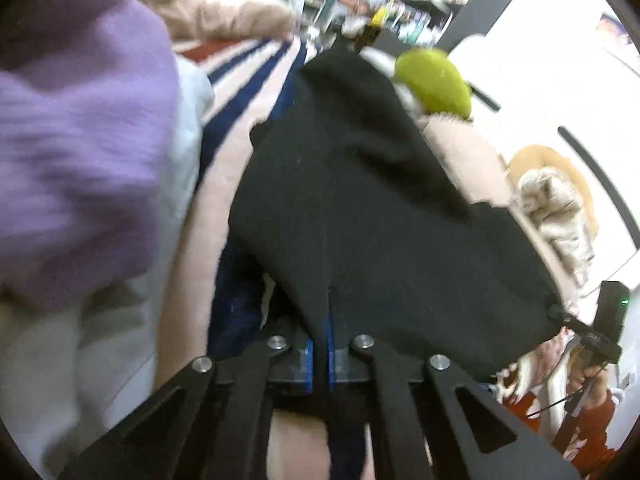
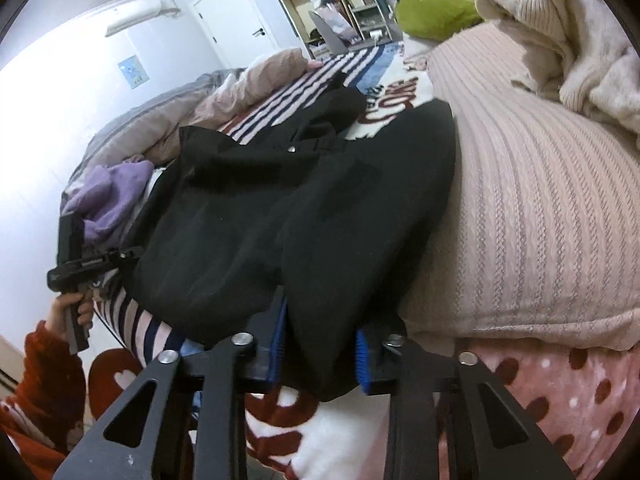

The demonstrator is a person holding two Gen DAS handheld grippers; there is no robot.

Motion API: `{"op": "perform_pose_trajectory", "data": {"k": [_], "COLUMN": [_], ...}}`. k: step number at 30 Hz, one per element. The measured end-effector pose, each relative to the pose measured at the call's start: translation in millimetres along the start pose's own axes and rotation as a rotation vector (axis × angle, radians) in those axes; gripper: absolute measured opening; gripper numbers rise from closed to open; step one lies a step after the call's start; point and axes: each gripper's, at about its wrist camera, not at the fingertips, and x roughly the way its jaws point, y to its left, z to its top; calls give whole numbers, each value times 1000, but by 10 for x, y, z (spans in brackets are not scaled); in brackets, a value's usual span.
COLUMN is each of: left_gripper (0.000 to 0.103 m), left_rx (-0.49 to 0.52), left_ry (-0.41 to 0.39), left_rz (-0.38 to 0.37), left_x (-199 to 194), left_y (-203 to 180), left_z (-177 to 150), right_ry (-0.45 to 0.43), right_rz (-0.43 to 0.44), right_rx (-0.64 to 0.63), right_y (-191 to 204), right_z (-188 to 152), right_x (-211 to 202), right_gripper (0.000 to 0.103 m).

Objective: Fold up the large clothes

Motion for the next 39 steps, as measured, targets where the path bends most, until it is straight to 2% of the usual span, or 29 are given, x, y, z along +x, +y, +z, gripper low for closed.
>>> {"op": "perform_pose_trajectory", "data": {"k": [3, 7, 8, 10, 12, 13, 15, 16, 17, 18, 20, 22, 25, 28, 30, 32, 34, 35, 36, 37, 38, 39], "left_gripper": [2, 3, 8, 22, 59, 64, 80, 86, 98, 102, 102, 102, 102, 102, 102, 102, 89, 63, 40, 33, 23, 19], "left_rx": [6, -18, -23, -59, -62, -44, -18, -25, -45, -73, -141, -193, -260, -309, -349, -378, -351, -349, -370, -394, -407, -378], "left_ry": [0, 38, 40, 46, 66, 58, 49, 60, 71, 83, 99, 113, 114, 30, -5, -30, -52, -49, -35, -24, -23, -26], "left_rz": [-30, -21, -13, -1, 8, 13, 21, 6, -16, -48, -119, -170, -191, -231, -234, -205, -164, -147, -165, -203, -221, -208], "left_x": [-240, -268, -223, -163, -173, -251, -383, -437, -468, -481, -442, -308, -47, 61, 122, 217, 281, 330, 385, 417, 434, 393], "left_y": [-23, 81, 103, 161, 133, 113, 58, 43, 48, 50, 60, 67, 119, 138, 173, 171, 105, 93, 124, 161, 142, 84], "left_z": [-159, -374, -388, -396, -410, -471, -541, -588, -633, -679, -763, -822, -819, -717, -635, -562, -494, -466, -456, -450, -430, -420], "right_ry": [-21, -16, -3, 22, 26, 22, 2, -9, -17, -22, -13, -5, -10, -28, -22, -61, -116, -124, -121, -120, -125, -132], "right_rz": [88, 122, 119, 82, 57, 46, 14, 1, 9, 35, 104, 157, 223, 321, 292, 267, 262, 241, 203, 193, 196, 205], "right_rx": [39, 78, 88, 110, 143, 153, 164, 179, 194, 216, 273, 327, 400, 524, 590, 606, 620, 627, 630, 629, 623, 601], "right_y": [-39, -121, -146, -199, -231, -238, -267, -280, -288, -294, -285, -239, -171, -177, -190, -176, -182, -191, -202, -204, -189, -147], "right_z": [6, -35, -47, -78, -108, -132, -198, -253, -307, -385, -536, -667, -761, -767, -710, -614, -514, -477, -442, -433, -428, -420], "right_x": [-179, -252, -206, -94, -79, -117, -268, -368, -438, -503, -528, -432, -141, 195, 391, 437, 458, 491, 540, 569, 587, 576], "right_gripper": [4, 4, 5, 14, 28, 33, 55, 61, 73, 84, 91, 91, 91, 91, 93, 93, 84, 62, 43, 36, 24, 19]}}
